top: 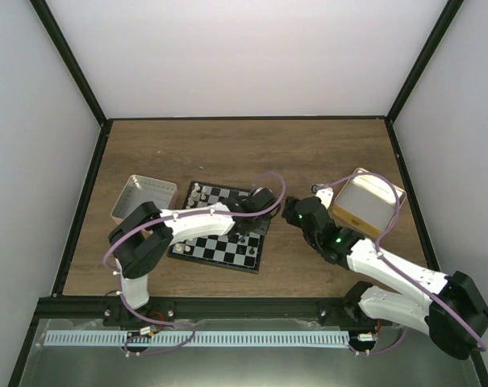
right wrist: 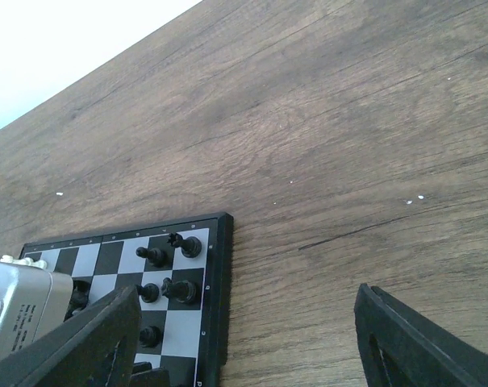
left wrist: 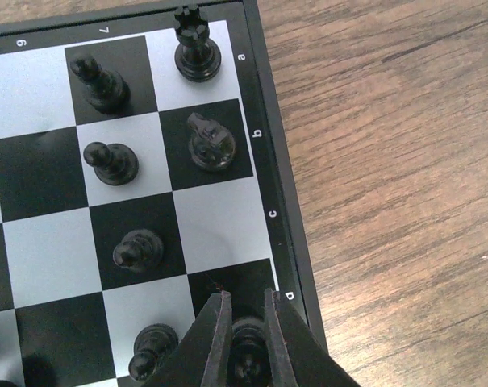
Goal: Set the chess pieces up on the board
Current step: Place the chess piece on the chessboard, then pick up the chess piece from the chessboard.
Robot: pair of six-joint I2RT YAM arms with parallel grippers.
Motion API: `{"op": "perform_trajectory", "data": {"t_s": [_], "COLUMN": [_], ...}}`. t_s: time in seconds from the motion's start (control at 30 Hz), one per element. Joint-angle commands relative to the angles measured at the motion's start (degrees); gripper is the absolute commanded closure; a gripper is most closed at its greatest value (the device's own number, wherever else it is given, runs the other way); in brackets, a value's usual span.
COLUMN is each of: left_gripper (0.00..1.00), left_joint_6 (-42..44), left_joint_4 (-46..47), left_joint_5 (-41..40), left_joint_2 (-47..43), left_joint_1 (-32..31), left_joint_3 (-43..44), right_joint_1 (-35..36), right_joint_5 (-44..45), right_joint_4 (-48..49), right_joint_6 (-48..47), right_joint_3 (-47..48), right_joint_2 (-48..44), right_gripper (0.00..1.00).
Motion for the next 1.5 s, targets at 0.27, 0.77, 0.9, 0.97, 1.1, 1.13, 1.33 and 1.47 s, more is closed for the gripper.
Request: {"op": "perform_trajectory", "data": {"t_s": [0.27,0.77,0.9,0.97,1.1,1.13,1.33,1.47], "left_gripper": [0.86,0.69,0.64,0.62,0.55,0.53,0.51,0.5], "left_joint_6": [0.7,1.1,1.2,0.9,-0.1,-0.5,-3.4,-5.0], "left_joint_4": [0.7,-0.2,-0.6,-0.7,-0.1,0.2,1.9,5.0], "left_joint_5": [-0.2,0.8,1.0,0.8,0.5,0.4,2.3,4.3], "left_joint_2": [2.6,-0.5,-2.8,-4.1,-8.1,-9.1,-15.0,-20.4], "left_joint_1": [1.0,1.3,1.9,2.4,4.3,5.0,11.7,15.8], "left_joint_3": [2.5,2.9,3.3,3.1,1.2,0.4,-6.1,-11.8], "right_joint_1": [-0.7,-0.8,-0.8,-0.8,-0.9,-0.9,-0.9,-0.9], "right_joint_5": [1.6,2.0,1.8,1.7,1.0,0.5,-7.8,-13.1], "right_joint_4": [-0.5,-1.1,-1.2,-1.5,-1.1,-0.7,3.5,1.9], "right_joint_6": [0.2,0.5,0.6,0.6,0.0,-0.5,-6.9,-12.4], "right_joint_3": [-0.3,-0.6,-0.4,-0.4,-0.4,-0.3,1.4,7.6], "right_joint_2": [-0.6,-2.6,-2.9,-3.2,-3.7,-3.6,-0.2,7.0], "right_gripper": [0.26,0.26,0.26,0.26,0.25,0.25,0.25,0.26]}}
